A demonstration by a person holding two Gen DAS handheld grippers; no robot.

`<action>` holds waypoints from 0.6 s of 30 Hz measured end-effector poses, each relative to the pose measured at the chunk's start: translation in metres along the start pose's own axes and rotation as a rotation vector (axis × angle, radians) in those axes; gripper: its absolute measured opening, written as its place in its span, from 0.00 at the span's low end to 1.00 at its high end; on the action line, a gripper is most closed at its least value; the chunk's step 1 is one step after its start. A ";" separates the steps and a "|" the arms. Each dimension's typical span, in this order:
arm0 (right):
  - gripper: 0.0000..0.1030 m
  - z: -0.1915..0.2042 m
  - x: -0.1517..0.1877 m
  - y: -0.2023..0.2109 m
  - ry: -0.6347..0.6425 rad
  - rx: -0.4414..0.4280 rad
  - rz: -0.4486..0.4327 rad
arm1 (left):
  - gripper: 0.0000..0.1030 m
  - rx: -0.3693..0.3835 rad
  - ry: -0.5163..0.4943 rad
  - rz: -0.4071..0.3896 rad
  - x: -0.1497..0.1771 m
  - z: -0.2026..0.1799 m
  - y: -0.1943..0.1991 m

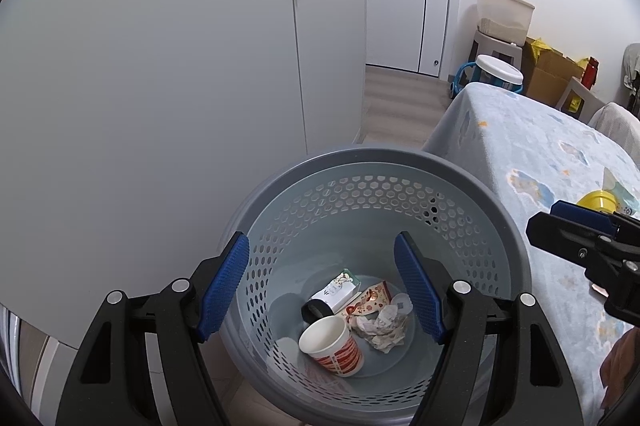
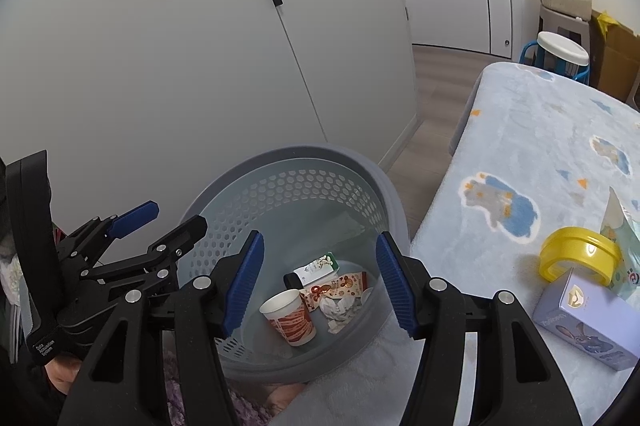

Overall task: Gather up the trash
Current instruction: 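Move both tools back over the table toward the lavender box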

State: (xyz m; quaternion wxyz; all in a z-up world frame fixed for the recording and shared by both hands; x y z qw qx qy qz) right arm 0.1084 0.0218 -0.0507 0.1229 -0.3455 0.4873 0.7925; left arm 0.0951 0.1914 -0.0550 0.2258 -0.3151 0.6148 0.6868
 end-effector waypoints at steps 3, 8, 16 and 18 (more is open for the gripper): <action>0.57 -0.002 0.003 0.005 -0.001 0.007 -0.005 | 0.70 0.014 0.000 -0.014 -0.001 -0.003 0.004; 0.58 -0.010 0.006 0.018 -0.006 0.023 -0.020 | 0.70 0.030 -0.008 -0.023 -0.001 -0.010 0.008; 0.60 -0.035 0.013 0.053 -0.047 0.077 -0.062 | 0.70 0.073 -0.030 -0.034 -0.002 -0.035 0.014; 0.61 -0.046 0.015 0.064 -0.069 0.093 -0.075 | 0.70 0.089 -0.041 -0.037 -0.002 -0.043 0.017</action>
Point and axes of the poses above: each gripper's, at about its wrist camera, not at the fingertips, and y roughly against the way its jaws point, z to its left, x to its underside, the point moved 5 cm from there along -y, roughly the way its jaws point
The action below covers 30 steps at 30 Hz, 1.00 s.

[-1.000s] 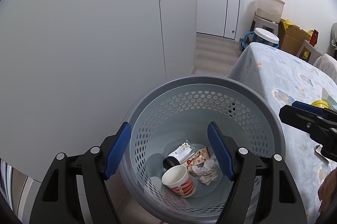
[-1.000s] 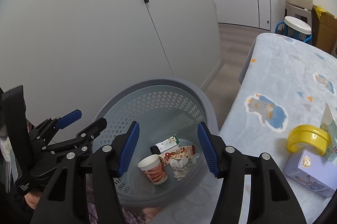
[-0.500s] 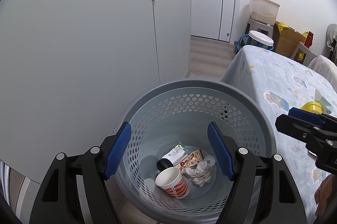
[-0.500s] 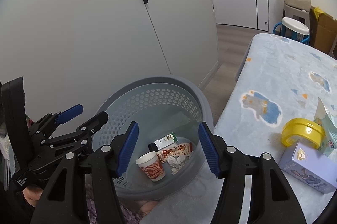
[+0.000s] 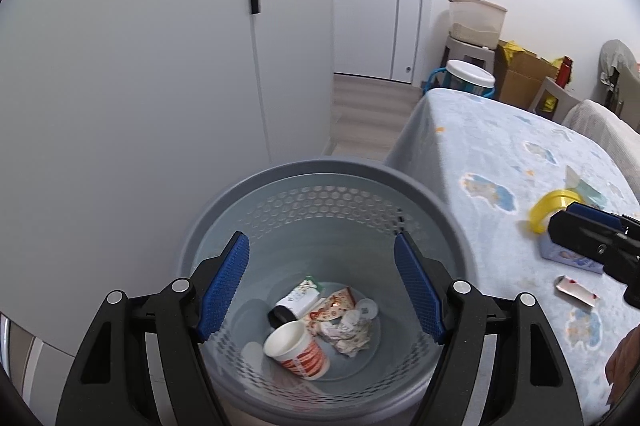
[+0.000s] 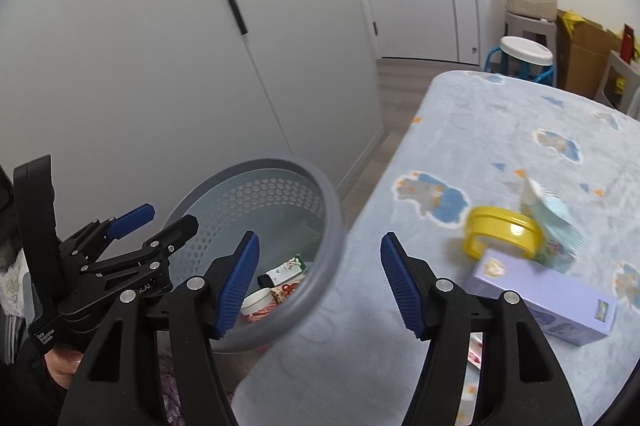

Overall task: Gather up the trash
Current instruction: 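Move both tools back over the table toward the lavender box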

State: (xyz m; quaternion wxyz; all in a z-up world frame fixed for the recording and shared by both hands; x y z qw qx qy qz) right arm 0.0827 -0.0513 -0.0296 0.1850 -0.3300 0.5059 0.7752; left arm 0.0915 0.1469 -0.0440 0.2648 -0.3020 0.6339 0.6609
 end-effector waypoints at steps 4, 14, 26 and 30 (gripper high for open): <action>0.62 -0.018 0.001 0.018 -0.028 0.032 -0.024 | 0.70 0.035 -0.018 0.000 0.000 -0.017 0.004; 0.63 -0.074 0.006 0.069 -0.123 0.119 -0.082 | 0.70 0.101 -0.051 -0.001 0.001 -0.060 0.012; 0.65 -0.143 0.029 0.097 -0.162 0.174 -0.067 | 0.70 0.123 -0.128 -0.026 0.008 -0.111 0.021; 0.65 -0.159 0.037 0.091 -0.167 0.154 -0.029 | 0.70 0.110 -0.162 -0.043 0.008 -0.125 0.024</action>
Point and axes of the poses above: each gripper's, at about its wrist camera, not at the fingertips, and y roughly against the way its jaws point, z to its left, x to its underside, the point moved 5 cm from there along -y, roughly the way its jaws point
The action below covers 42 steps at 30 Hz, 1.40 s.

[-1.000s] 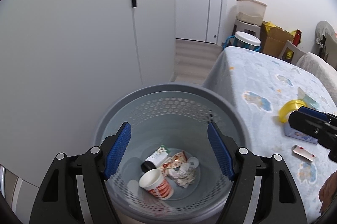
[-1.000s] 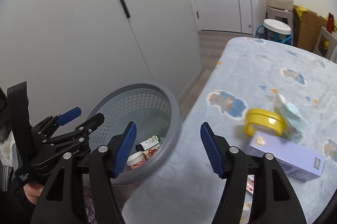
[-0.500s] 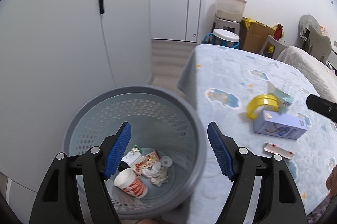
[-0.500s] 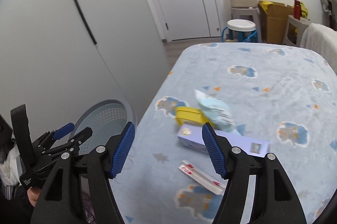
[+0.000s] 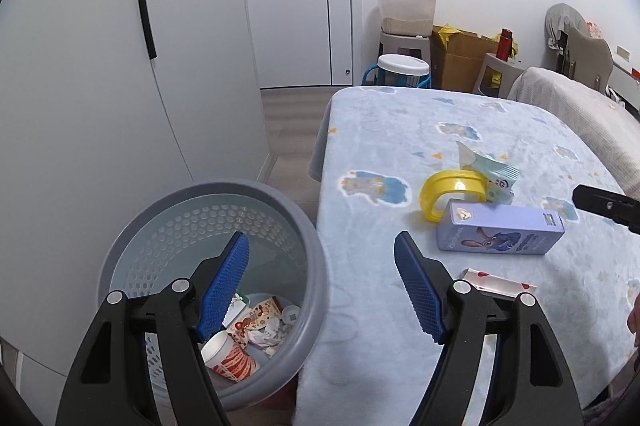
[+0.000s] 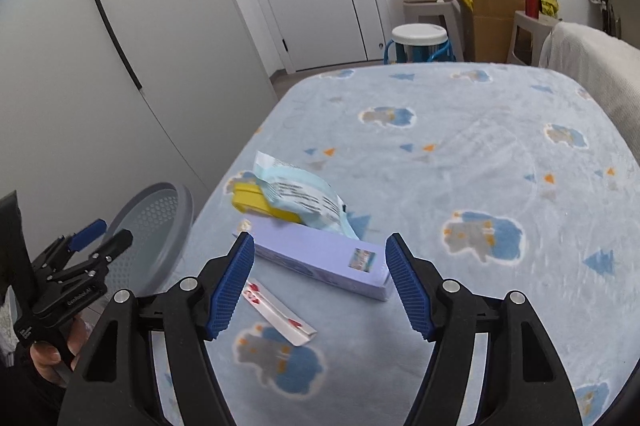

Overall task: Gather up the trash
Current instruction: 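Move both tools back over the table toward the lavender box, then grasp the lavender box with the right gripper and lift it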

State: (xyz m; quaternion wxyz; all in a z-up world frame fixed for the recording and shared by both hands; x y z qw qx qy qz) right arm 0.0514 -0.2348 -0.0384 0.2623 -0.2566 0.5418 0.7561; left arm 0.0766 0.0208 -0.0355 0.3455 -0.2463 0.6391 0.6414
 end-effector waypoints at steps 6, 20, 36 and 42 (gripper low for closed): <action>0.65 -0.002 -0.001 -0.018 0.065 -0.029 0.045 | 0.70 0.016 -0.016 0.024 0.002 -0.014 -0.006; 0.67 0.003 0.000 -0.057 0.208 -0.065 0.150 | 0.70 0.028 -0.042 0.054 0.006 -0.026 -0.017; 0.71 0.026 0.023 -0.067 0.328 -0.083 0.240 | 0.70 0.016 -0.032 0.056 0.007 -0.021 -0.017; 0.71 0.037 0.026 -0.063 0.344 -0.095 0.240 | 0.70 0.013 -0.029 0.056 0.007 -0.019 -0.018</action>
Point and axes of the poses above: each gripper's, at about its wrist camera, not at the fingertips, and y roughly against the way its jaws point, z to its left, x to its underside, the point moved 5 cm from there along -y, roughly the way its jaws point
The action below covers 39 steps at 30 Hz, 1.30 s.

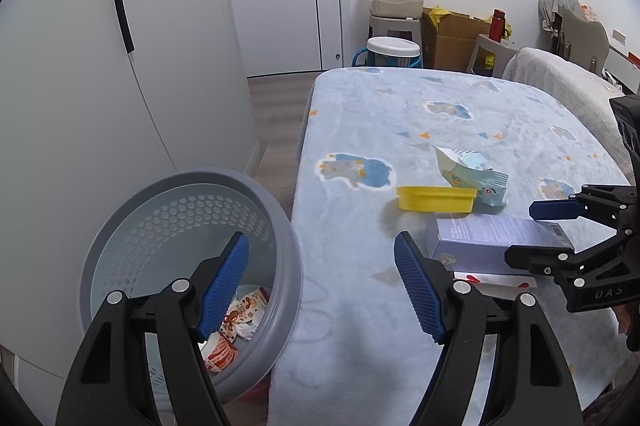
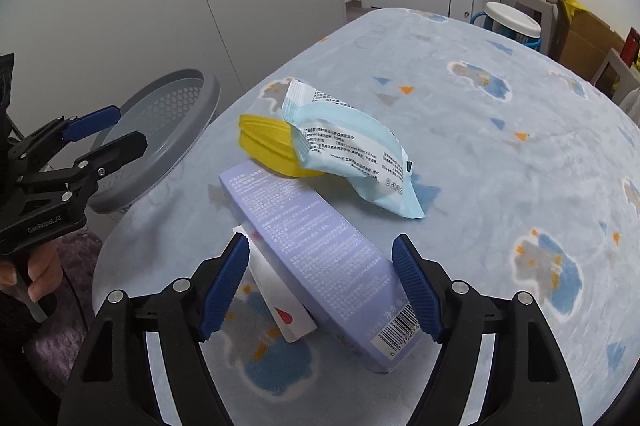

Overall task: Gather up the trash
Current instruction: 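Grasp the lavender box with the right gripper and lift it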

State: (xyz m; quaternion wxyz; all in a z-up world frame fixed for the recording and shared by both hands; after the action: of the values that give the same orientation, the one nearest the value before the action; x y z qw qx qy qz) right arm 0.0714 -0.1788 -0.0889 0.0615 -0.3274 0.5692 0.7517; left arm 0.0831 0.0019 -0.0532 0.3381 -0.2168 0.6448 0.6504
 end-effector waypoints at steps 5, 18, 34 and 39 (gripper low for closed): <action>0.71 0.000 -0.003 -0.009 0.012 0.004 0.021 | 0.70 -0.005 -0.003 0.001 0.000 0.000 -0.001; 0.71 0.026 0.008 -0.011 -0.023 -0.099 0.078 | 0.70 -0.013 0.025 -0.004 0.001 0.012 0.001; 0.47 0.019 -0.008 -0.031 -0.130 -0.016 0.036 | 0.70 -0.019 0.028 -0.016 0.002 0.018 0.007; 0.40 0.020 -0.005 -0.031 -0.112 0.034 0.019 | 0.70 -0.012 0.026 -0.011 0.003 0.019 0.006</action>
State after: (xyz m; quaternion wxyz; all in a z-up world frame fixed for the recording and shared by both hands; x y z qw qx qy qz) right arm 0.0812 -0.1485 -0.1081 0.0916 -0.2784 0.5808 0.7594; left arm 0.0792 0.0212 -0.0499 0.3318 -0.2306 0.6441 0.6494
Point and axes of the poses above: each gripper's, at about its wrist camera, not at the fingertips, and y roughly against the way its jaws point, z to its left, x to its underside, the point moved 5 cm from there along -y, roughly the way its jaws point
